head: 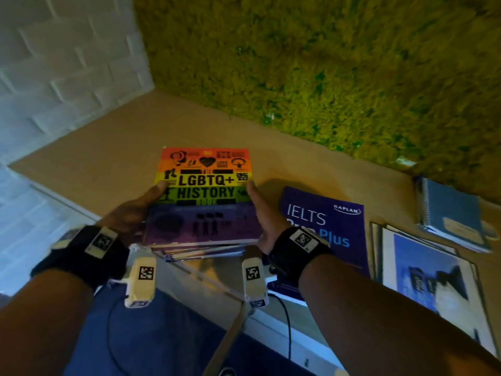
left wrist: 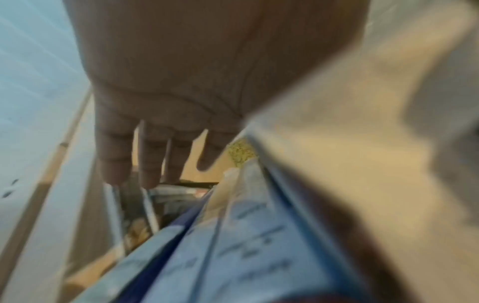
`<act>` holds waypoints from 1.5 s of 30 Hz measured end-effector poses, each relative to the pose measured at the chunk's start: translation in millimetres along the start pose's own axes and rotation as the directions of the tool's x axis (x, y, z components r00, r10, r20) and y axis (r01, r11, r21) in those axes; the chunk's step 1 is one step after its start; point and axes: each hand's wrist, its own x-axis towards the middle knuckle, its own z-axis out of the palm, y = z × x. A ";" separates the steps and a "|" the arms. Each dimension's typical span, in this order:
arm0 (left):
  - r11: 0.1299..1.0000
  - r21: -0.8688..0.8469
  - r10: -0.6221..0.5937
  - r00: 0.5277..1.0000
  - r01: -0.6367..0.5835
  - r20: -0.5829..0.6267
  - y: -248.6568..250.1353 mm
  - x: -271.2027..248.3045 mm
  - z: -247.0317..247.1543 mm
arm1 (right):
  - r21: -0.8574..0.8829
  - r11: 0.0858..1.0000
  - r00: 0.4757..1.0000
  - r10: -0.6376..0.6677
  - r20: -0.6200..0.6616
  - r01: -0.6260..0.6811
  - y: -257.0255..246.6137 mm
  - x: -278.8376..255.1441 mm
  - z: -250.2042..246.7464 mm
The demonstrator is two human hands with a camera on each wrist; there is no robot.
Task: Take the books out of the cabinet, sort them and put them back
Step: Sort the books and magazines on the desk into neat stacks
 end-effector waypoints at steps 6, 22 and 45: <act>0.992 -0.122 0.025 0.999 -0.029 -0.033 -34.0 29.8 -23.4 | 0.295 0.955 0.995 0.007 0.101 -0.037 15.8 10.8 -1.0; 0.963 -0.270 0.037 0.988 0.004 0.147 -30.4 1.7 17.7 | 0.382 0.919 0.981 0.023 0.191 -0.096 39.2 2.6 -22.3; 0.976 -0.118 0.209 0.945 -0.184 0.254 23.1 -43.2 144.1 | 0.492 0.820 0.926 -0.372 0.066 0.294 9.0 -123.2 -116.4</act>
